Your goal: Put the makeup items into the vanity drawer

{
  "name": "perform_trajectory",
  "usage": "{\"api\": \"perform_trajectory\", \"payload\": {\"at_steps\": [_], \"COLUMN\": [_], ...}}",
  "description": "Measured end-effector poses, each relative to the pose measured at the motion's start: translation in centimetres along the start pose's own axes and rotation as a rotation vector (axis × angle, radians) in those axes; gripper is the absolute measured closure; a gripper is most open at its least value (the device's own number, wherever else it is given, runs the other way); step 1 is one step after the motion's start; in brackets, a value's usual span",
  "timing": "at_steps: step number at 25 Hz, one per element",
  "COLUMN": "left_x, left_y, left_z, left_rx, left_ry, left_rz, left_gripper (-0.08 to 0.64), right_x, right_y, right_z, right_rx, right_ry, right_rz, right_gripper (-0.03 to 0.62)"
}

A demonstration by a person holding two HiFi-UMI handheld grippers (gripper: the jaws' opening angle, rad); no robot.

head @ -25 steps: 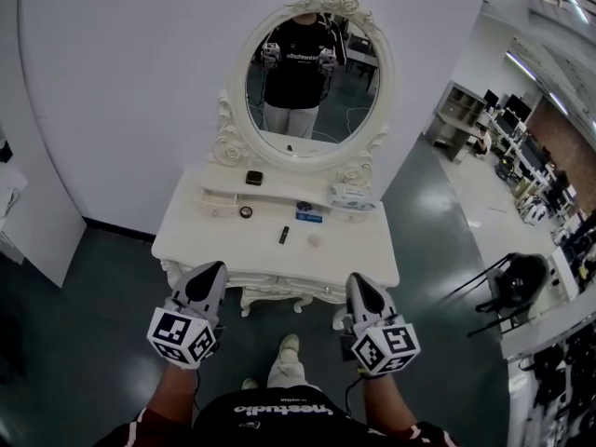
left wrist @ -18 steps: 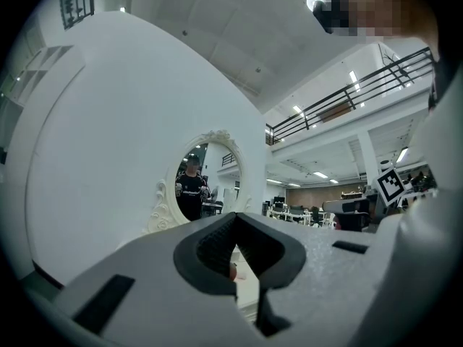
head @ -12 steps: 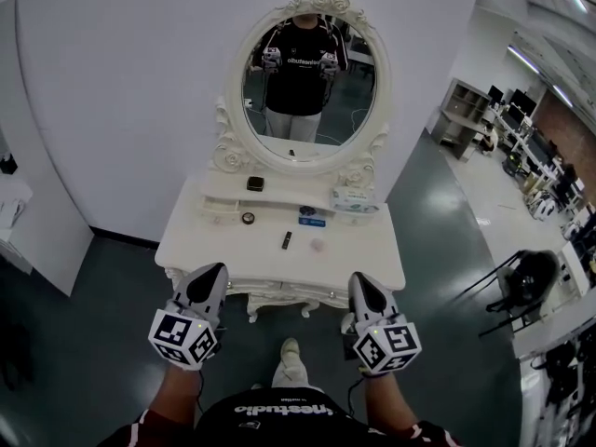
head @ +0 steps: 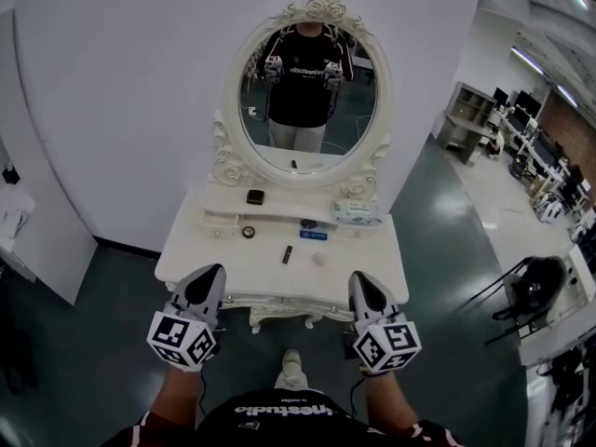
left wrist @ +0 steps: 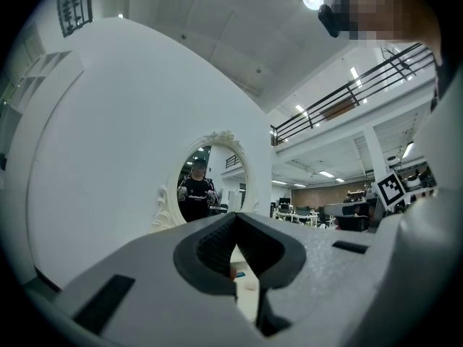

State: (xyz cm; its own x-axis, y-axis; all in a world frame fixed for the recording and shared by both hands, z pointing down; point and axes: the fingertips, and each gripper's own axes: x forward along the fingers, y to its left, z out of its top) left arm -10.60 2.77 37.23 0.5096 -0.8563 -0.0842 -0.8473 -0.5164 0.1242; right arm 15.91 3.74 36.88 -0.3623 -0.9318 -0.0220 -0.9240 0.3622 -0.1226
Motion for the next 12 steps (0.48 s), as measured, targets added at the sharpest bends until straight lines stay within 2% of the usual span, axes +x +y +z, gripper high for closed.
{"api": "perform_trajectory", "payload": {"at_steps": [12], "left_x": [7.5], "left_y": [1.6], "left_z": [0.0], "left_rx": [0.024], "left_ry": [0.018], "left_rz": [-0.006], "left_gripper": [0.555], "right_x": [5.9], "right_y": [-4.5], "right_z": [0.3], "right_rx": [0.015], "right_ry": [-0.009], "right_rz": [0.005], "right_gripper": [0.589]}}
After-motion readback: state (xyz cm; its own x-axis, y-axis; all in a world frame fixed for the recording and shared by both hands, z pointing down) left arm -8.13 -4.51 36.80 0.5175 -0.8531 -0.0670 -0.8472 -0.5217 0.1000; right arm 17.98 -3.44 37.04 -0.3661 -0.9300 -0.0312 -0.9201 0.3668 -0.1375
